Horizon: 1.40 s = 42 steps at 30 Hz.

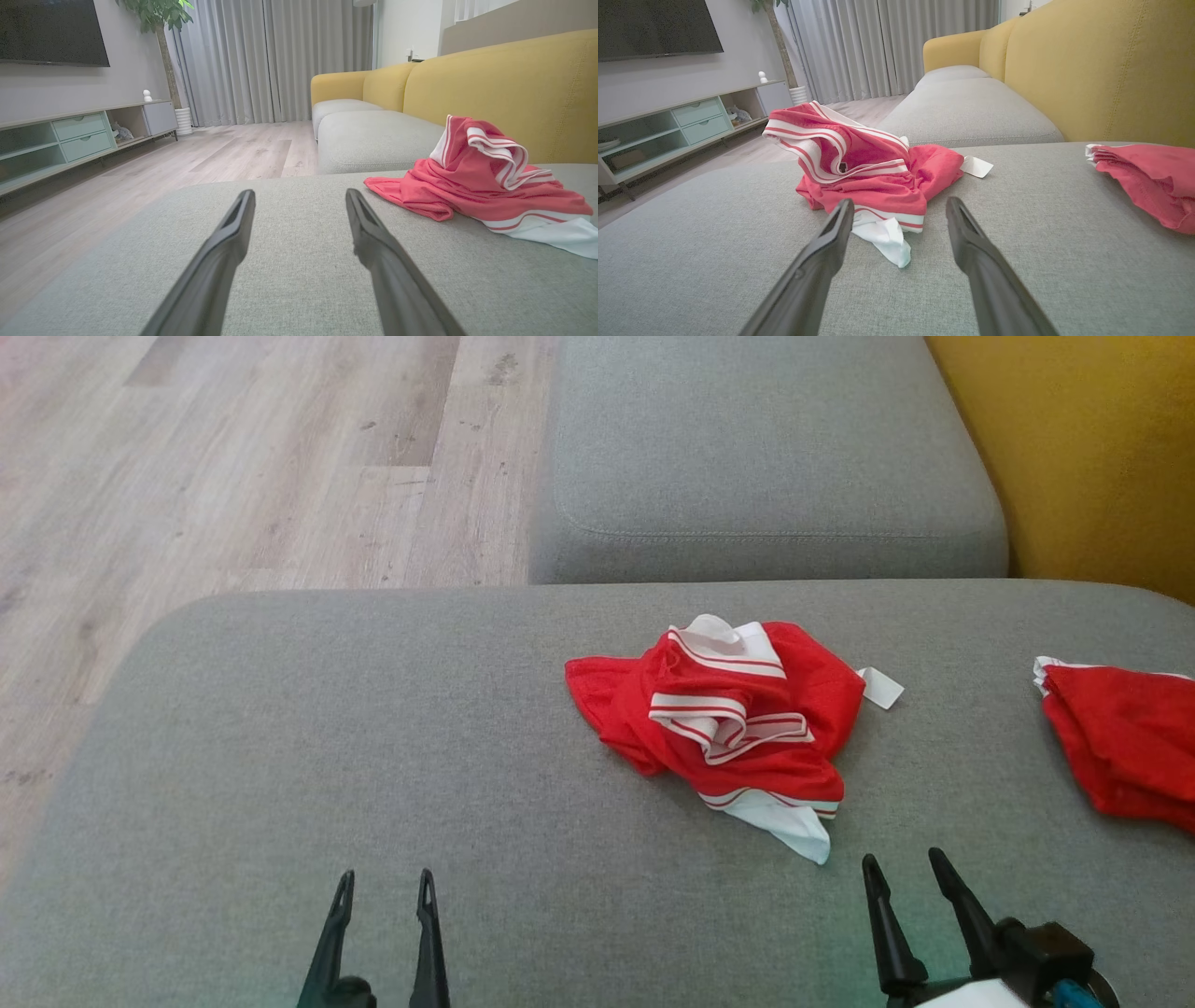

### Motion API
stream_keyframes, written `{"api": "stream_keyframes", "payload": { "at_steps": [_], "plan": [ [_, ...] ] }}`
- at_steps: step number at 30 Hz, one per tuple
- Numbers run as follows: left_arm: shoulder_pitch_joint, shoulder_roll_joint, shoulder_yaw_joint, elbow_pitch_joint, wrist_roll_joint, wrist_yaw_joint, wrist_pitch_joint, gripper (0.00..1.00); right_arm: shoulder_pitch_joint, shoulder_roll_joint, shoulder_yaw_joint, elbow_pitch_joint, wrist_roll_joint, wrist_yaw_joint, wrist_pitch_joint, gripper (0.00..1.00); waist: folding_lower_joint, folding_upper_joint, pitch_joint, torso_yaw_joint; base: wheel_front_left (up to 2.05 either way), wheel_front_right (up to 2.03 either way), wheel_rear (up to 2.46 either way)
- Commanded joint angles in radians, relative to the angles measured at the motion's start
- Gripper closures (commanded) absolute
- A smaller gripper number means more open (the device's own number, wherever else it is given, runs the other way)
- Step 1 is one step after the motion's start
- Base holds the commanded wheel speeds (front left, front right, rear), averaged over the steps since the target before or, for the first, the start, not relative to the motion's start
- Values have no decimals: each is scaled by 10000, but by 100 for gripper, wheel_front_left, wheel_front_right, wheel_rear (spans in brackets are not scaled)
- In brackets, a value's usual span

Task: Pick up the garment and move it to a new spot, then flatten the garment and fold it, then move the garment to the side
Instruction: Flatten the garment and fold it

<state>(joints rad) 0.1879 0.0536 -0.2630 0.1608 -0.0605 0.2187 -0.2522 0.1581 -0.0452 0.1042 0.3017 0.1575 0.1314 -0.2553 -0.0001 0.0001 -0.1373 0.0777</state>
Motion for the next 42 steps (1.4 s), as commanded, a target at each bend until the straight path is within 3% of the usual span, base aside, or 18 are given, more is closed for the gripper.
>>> {"api": "stream_keyframes", "payload": {
  "at_steps": [1, 13, 23, 31, 42],
  "plan": [
    [-339, -32, 291, -289, 103, -39, -95, 0, -227, -51, 210, -302, 28, -7, -65, 0, 1, -1, 3, -7, 0, 0, 0],
    [-309, -33, 224, -129, 74, -91, -95, 0, -233, -51, 371, -329, 49, -7, -65, 0, 1, -1, 1, -146, 0, 0, 0],
    [-380, -33, 37, -118, 6, -112, -95, 0, -301, -51, 579, -409, 42, -7, -65, 0, 1, -1, 183, -688, 0, 0, 0],
    [-896, -33, -627, 215, -359, -340, -95, 0, -525, -51, 1081, -475, -20, -7, -65, 0, 1, -1, 606, -1806, 0, 0, 0],
    [-3945, -33, -3347, 2117, -1131, -1250, -95, 0, -1050, -51, 1431, -642, -18, -7, -65, 0, 1, -1, 1865, -3798, 0, 0, 0]
  ]
}}
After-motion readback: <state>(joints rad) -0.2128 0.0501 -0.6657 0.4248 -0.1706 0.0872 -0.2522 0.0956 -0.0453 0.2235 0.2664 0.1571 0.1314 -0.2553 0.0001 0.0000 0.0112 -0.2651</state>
